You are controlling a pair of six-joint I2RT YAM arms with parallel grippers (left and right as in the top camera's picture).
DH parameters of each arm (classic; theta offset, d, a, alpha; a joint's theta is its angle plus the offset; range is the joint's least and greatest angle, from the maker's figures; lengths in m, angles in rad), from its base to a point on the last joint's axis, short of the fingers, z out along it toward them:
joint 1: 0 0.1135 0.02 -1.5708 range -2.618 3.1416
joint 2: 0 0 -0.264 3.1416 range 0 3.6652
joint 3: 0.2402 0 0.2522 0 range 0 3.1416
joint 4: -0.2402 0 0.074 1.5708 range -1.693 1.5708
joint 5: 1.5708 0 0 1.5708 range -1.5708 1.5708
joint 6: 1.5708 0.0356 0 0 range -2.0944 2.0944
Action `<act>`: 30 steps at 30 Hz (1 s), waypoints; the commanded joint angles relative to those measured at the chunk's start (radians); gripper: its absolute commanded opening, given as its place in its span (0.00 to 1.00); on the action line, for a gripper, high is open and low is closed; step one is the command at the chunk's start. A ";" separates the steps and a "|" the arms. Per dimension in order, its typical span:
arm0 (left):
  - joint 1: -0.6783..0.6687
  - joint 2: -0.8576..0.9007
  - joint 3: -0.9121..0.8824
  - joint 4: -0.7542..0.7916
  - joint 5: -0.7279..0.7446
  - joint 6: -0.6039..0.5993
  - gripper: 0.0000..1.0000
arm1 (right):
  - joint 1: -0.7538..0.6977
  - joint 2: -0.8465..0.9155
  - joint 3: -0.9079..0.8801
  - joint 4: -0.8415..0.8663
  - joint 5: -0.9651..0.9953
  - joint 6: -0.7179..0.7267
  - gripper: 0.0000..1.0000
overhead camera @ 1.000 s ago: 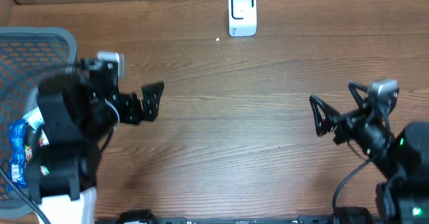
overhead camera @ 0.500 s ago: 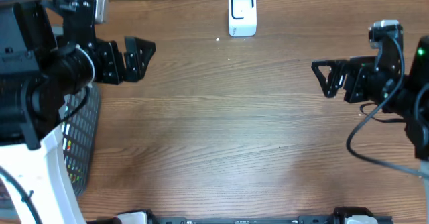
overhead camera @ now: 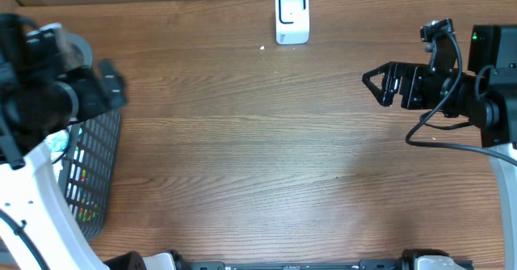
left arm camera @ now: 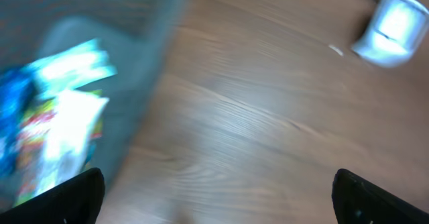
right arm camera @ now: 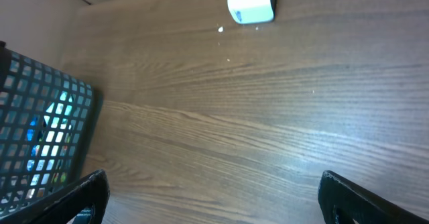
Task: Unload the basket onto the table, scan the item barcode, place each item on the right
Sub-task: 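Reach the left gripper into the grey basket toward the items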
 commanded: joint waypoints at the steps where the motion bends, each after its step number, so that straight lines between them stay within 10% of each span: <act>1: 0.176 0.008 0.009 -0.004 -0.087 -0.085 1.00 | 0.005 0.006 0.026 -0.005 -0.009 -0.002 1.00; 8: 0.455 0.031 -0.068 0.005 -0.087 -0.195 1.00 | 0.005 0.008 0.026 0.003 -0.005 -0.002 1.00; 30: 0.615 0.054 -0.653 0.464 -0.087 -0.102 1.00 | 0.005 0.009 0.024 -0.032 -0.006 -0.001 1.00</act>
